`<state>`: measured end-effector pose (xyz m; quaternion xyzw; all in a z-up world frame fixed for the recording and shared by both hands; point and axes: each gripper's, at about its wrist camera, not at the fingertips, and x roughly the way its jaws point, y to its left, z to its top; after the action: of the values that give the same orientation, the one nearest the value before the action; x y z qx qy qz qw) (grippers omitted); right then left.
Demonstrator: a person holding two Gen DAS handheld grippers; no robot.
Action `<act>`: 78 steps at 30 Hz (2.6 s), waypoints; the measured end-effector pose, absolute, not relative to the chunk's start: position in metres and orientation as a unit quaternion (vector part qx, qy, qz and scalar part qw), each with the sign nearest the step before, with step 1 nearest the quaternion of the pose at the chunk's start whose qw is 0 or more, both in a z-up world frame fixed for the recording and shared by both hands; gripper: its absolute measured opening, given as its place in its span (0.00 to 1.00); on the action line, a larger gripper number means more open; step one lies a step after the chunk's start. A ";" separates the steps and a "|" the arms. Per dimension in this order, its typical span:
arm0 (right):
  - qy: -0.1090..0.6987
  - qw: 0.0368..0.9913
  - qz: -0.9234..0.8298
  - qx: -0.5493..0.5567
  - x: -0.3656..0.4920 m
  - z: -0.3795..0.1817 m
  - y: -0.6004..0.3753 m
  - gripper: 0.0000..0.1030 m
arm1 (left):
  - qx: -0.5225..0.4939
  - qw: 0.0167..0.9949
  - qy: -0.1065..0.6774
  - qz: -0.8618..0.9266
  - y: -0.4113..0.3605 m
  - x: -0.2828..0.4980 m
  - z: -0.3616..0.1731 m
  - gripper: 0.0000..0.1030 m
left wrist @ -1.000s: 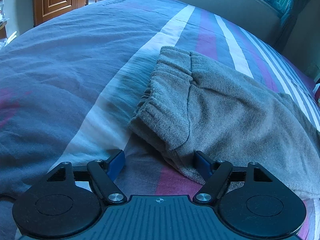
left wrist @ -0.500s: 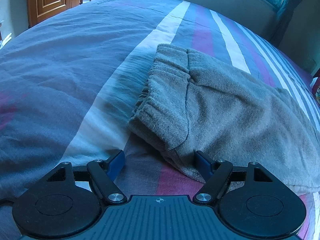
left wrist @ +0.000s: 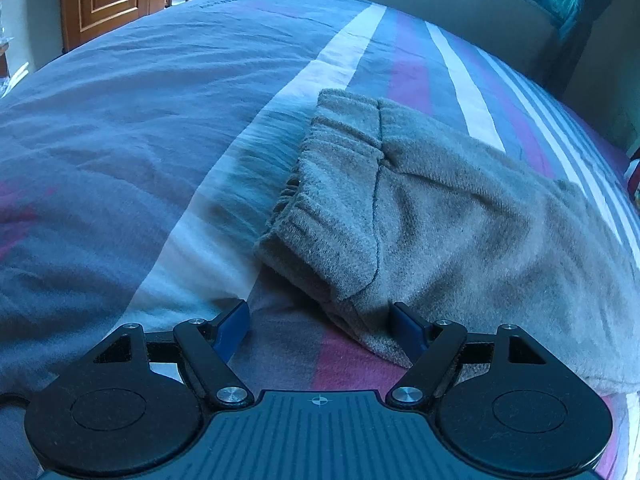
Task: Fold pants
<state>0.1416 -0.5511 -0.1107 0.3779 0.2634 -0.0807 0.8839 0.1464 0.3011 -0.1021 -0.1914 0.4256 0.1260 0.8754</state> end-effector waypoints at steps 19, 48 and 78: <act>0.295 0.898 -0.058 0.321 0.170 -0.100 -0.534 0.04 | -0.359 0.880 0.295 0.098 0.334 0.134 -0.082 0.36; 0.408 0.805 0.430 0.003 0.388 -0.090 -0.088 0.36 | -0.335 0.885 0.307 0.100 0.338 0.120 -0.116 0.56; 0.357 0.867 0.348 0.011 0.294 -0.074 -0.179 0.21 | -0.246 0.925 0.280 0.078 0.304 0.128 -0.065 0.50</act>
<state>0.2937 -0.1790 -0.0736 0.0105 0.3568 0.3477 0.8670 0.1284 0.3039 -0.0652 -0.2455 0.2805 0.0775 0.9247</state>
